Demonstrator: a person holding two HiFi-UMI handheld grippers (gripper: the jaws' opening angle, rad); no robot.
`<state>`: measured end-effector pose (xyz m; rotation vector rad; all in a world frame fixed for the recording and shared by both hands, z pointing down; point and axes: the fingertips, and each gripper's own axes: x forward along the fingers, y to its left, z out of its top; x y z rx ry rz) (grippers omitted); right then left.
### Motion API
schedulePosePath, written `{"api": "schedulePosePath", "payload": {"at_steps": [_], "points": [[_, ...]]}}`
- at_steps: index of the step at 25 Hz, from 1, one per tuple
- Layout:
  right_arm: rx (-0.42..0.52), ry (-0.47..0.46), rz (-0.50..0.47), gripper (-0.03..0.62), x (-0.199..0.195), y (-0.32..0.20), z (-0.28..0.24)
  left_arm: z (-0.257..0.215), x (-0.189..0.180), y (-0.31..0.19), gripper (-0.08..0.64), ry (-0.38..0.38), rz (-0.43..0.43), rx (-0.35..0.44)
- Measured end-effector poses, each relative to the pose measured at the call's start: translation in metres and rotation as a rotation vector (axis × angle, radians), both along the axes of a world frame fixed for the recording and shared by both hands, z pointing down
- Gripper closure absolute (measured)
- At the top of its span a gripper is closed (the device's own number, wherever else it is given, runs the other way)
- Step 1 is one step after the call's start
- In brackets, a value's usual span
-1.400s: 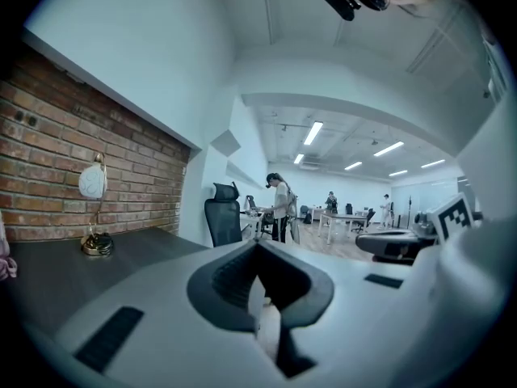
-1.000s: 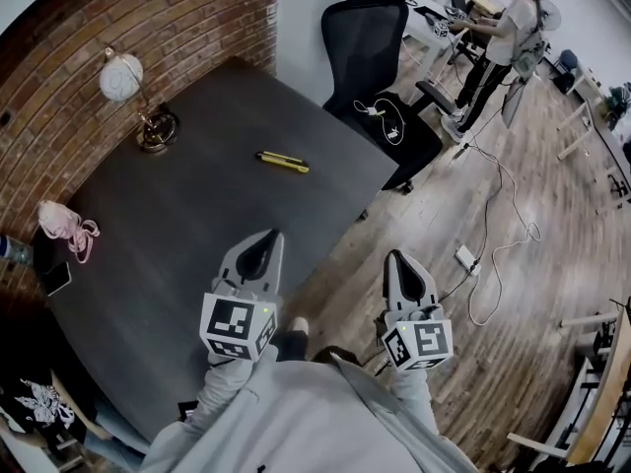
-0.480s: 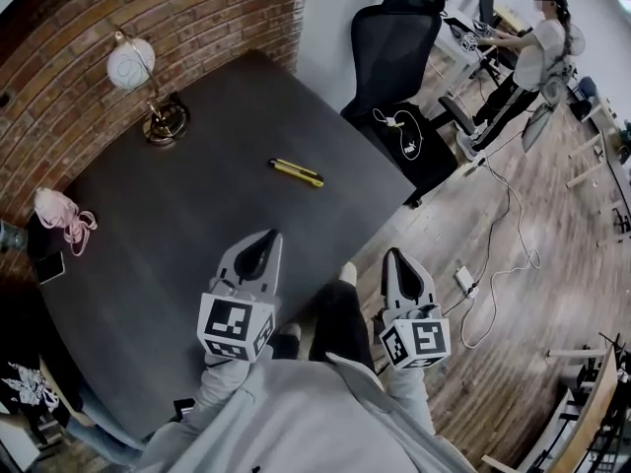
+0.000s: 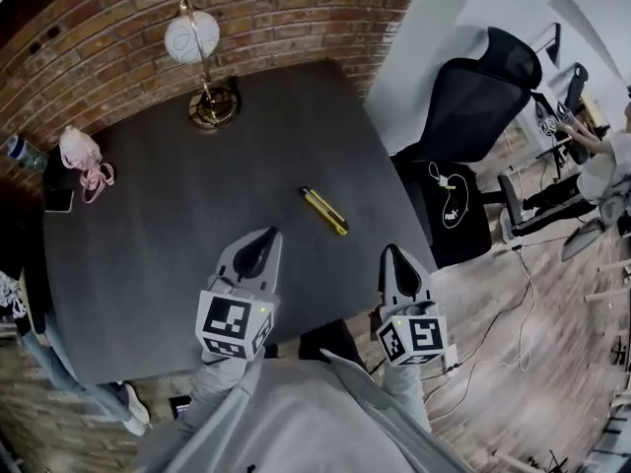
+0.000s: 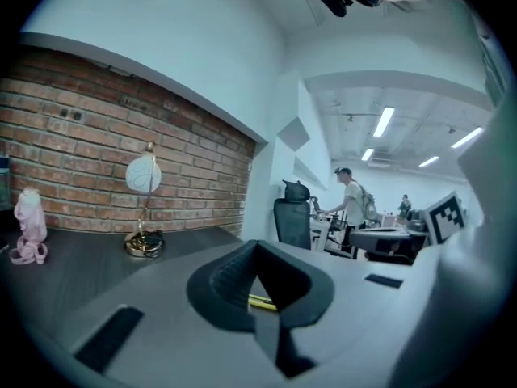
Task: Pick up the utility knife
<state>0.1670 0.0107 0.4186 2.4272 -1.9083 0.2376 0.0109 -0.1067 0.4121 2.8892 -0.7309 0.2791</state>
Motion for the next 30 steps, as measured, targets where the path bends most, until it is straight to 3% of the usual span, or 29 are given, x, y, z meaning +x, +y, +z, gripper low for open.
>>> {"api": "schedulePosePath", "payload": {"at_steps": [7,15,21,30], "points": [[-0.019,-0.009,-0.275,0.574,0.049,-0.071,-0.006,-0.007,0.022,-0.03,0.541,-0.029,-0.266,-0.008],[-0.044,-0.025,-0.515,0.574,0.075,-0.114,-0.002,-0.012,0.042,-0.037,0.54,-0.058,-0.476,-0.009],[-0.052,-0.043,-0.607,0.574,0.075,-0.13,0.004,-0.009,0.043,-0.031,0.54,-0.072,-0.561,-0.021],[-0.067,-0.039,-0.65,0.574,0.059,-0.148,0.008,-0.009,0.039,-0.04,0.54,-0.058,-0.579,-0.026]]}}
